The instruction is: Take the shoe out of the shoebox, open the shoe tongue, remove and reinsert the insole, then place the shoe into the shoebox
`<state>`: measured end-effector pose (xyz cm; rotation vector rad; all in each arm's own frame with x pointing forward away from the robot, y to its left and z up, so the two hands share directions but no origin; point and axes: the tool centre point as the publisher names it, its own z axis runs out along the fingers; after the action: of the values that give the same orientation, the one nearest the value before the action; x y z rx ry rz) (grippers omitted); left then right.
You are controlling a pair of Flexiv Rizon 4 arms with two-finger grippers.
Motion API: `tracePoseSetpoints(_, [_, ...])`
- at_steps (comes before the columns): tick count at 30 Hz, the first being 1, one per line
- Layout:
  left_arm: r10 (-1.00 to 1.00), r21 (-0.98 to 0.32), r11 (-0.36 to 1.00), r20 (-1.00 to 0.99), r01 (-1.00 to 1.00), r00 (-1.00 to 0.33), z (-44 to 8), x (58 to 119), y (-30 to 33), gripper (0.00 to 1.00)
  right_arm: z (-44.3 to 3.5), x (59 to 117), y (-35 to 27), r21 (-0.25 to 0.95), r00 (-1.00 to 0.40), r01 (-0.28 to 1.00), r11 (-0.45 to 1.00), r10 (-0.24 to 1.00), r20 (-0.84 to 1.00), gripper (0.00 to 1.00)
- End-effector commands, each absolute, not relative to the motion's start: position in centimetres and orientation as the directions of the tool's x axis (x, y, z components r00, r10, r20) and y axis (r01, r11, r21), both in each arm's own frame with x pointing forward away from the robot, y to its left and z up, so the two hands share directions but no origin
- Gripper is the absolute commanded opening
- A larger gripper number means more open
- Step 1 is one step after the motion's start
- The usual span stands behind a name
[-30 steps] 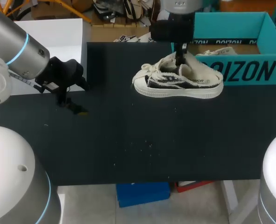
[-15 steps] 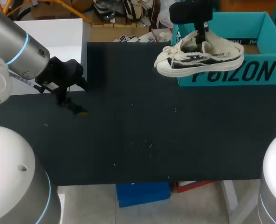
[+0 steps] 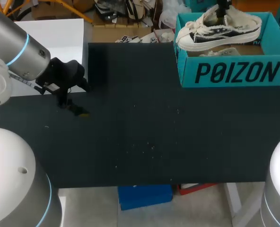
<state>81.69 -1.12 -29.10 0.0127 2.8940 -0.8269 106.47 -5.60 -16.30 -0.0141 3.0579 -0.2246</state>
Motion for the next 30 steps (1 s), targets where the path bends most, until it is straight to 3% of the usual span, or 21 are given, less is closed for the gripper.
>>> tracePoseSetpoints(1, [-0.028,-0.527,0.848,-0.133,0.046,-0.991,-29.2,81.6,-1.1,1.00,-16.2,111.0,-7.1,-0.133,-1.000,-0.006,0.991,-0.008,-0.015,0.00])
tracePoseSetpoints(23, [-0.028,-0.527,0.848,-0.133,0.046,-0.991,-29.2,81.6,-1.1,1.00,-22.5,123.4,-14.1,-0.096,-0.998,0.034,0.995,0.040,0.055,0.00])
tracePoseSetpoints(30, [-0.028,-0.527,0.848,-0.133,0.046,-0.991,-29.2,81.6,-1.1,1.00,-24.0,125.0,-14.2,-0.060,-0.998,-0.016,0.998,-0.012,0.064,0.00])
